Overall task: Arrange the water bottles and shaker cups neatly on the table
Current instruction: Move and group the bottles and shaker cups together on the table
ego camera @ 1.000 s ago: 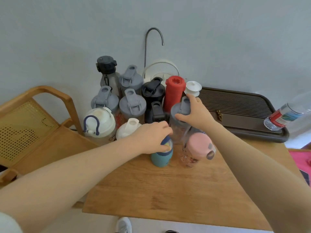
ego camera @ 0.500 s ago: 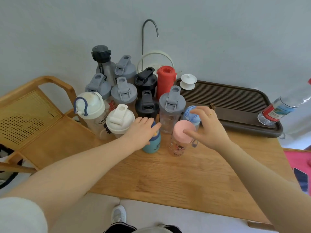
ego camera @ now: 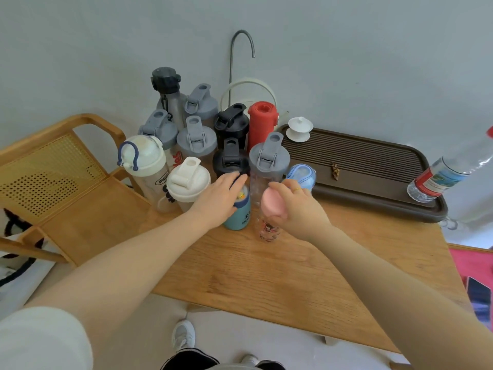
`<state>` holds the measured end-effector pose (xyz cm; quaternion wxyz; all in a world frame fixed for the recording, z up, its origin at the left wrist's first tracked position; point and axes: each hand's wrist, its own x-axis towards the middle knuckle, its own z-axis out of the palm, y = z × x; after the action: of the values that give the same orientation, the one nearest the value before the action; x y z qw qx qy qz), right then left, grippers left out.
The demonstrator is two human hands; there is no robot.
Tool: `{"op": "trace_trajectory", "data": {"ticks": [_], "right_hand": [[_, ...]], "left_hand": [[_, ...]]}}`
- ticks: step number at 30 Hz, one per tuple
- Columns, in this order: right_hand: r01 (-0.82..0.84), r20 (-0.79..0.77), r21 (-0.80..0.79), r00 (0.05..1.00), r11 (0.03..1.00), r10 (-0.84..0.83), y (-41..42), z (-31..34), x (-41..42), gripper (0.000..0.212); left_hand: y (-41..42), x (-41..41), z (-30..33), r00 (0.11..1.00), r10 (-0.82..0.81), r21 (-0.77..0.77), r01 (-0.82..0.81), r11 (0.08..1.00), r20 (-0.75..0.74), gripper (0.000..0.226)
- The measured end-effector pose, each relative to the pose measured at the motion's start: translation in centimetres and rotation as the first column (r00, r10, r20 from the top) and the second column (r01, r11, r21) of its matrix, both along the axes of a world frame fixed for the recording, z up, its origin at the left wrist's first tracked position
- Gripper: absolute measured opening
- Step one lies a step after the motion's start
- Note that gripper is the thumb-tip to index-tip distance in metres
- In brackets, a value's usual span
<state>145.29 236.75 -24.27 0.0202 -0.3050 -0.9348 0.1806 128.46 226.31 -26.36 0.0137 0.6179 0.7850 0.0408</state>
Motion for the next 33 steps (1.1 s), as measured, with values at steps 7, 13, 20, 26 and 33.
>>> {"op": "trace_trajectory", "data": {"ticks": [7, 13, 20, 26, 33], "right_hand": [[0.032, -0.011, 0.079, 0.999, 0.996, -0.031, -0.4, 0.4, -1.3, 0.072], [0.437, -0.334, -0.45, 0.727, 0.779, -0.601, 3.8, -0.8, 2.4, 0.056], [0.186, -0.15, -0.825, 0.839, 0.534, -0.524, 4.8, -4.3, 1.6, 0.092], [0.136, -0.167, -0.874, 0.816, 0.466, -0.553, 5.7, -4.0, 0.6, 0.077], [0.182, -0.111, -0.757, 0.91, 0.627, -0.398, 7.0, -3.0, 1.1, 0.071]], "left_hand": [[-0.2, 0.8, 0.2, 0.998, -0.06, 0.062, 0.059, 0.996, 0.024, 0.088], [0.9, 1.4, -0.2, 0.966, -0.175, 0.194, 0.212, 0.958, -0.191, 0.112], [3.4, 1.2, -0.9, 0.878, -0.385, 0.13, 0.433, 0.892, -0.284, 0.095], [3.4, 1.1, -1.3, 0.895, -0.39, 0.171, 0.428, 0.887, -0.217, 0.08], [3.4, 0.8, -1.8, 0.885, -0.366, 0.189, 0.427, 0.884, -0.289, 0.079]]}}
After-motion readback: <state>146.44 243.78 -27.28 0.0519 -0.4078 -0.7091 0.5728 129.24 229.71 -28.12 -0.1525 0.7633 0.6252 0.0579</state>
